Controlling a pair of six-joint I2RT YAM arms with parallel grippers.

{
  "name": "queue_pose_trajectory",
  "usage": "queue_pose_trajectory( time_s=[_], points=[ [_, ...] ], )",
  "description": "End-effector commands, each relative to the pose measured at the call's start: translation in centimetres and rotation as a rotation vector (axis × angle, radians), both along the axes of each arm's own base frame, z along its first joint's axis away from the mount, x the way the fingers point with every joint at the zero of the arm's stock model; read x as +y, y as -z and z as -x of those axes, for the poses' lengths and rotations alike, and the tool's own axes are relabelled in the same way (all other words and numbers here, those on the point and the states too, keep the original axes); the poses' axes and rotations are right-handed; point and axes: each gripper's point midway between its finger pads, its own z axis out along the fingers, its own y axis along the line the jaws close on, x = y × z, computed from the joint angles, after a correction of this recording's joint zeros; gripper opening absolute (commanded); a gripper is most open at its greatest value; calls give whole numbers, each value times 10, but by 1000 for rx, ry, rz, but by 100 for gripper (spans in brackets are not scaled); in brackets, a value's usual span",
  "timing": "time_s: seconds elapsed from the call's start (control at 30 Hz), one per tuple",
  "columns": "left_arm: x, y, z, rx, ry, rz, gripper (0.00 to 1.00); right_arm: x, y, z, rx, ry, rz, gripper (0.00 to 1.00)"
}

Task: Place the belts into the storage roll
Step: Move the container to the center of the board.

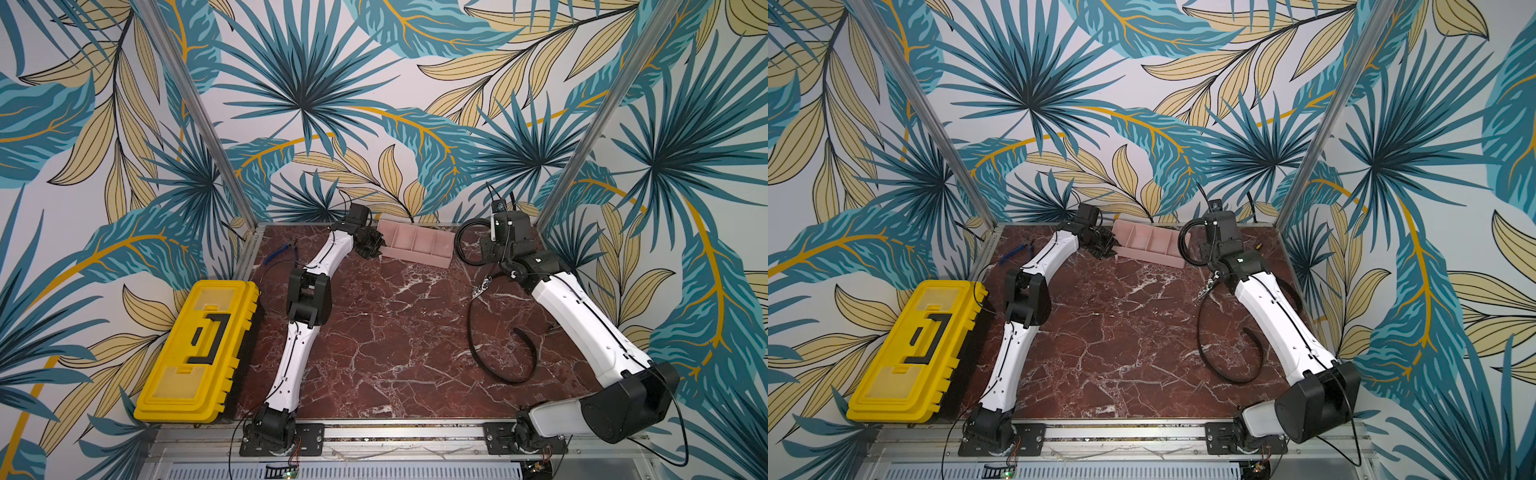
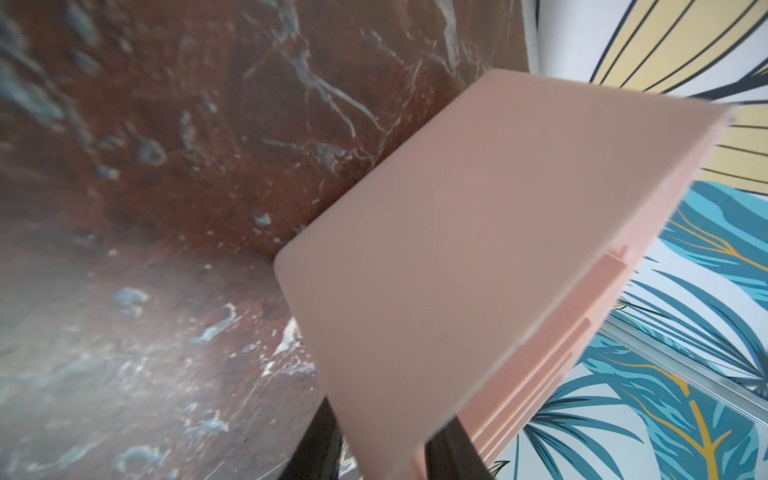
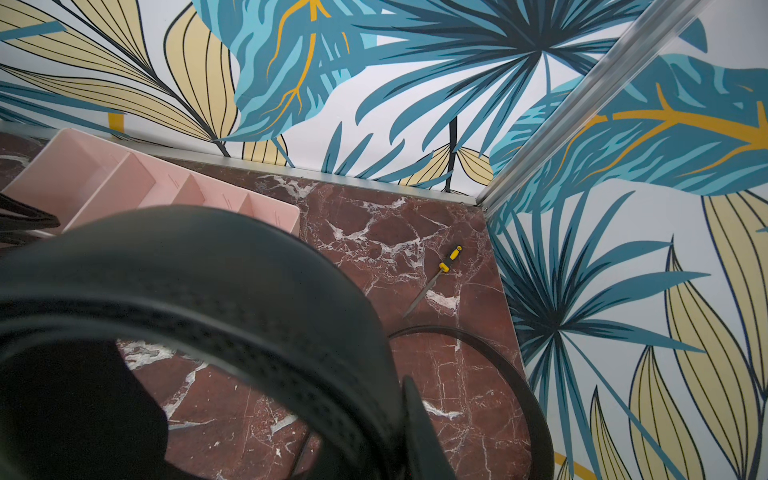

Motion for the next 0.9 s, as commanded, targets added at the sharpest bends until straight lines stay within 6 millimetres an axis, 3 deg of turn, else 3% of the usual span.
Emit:
queue_pose_trajectory(
  time_s=[0.0,0.27,0.4,0.53,0.6,0.67,0.87],
  points=[
    [22,11,28,78,69,-64,27,2,-16,-4,-80,0,-52,0],
    [40,-6,55,61,208,-124,26,9,-13,-8,-87,-23,-86,0],
    [52,-21,57,17,221,-179,25,10,-11,-8,-85,-20,-104,0],
    [59,-35,56,-20,243,-213,8,12,-10,-8,-85,-24,-116,0],
    [65,-34,61,-7,260,-236,7,13,-11,-8,-86,-28,-120,0],
    [72,-49,67,-23,266,-257,7,14,-12,-9,-88,-35,-124,0],
    [97,-53,94,36,248,-333,9,27,-6,-15,-72,-85,-173,0]
  ],
)
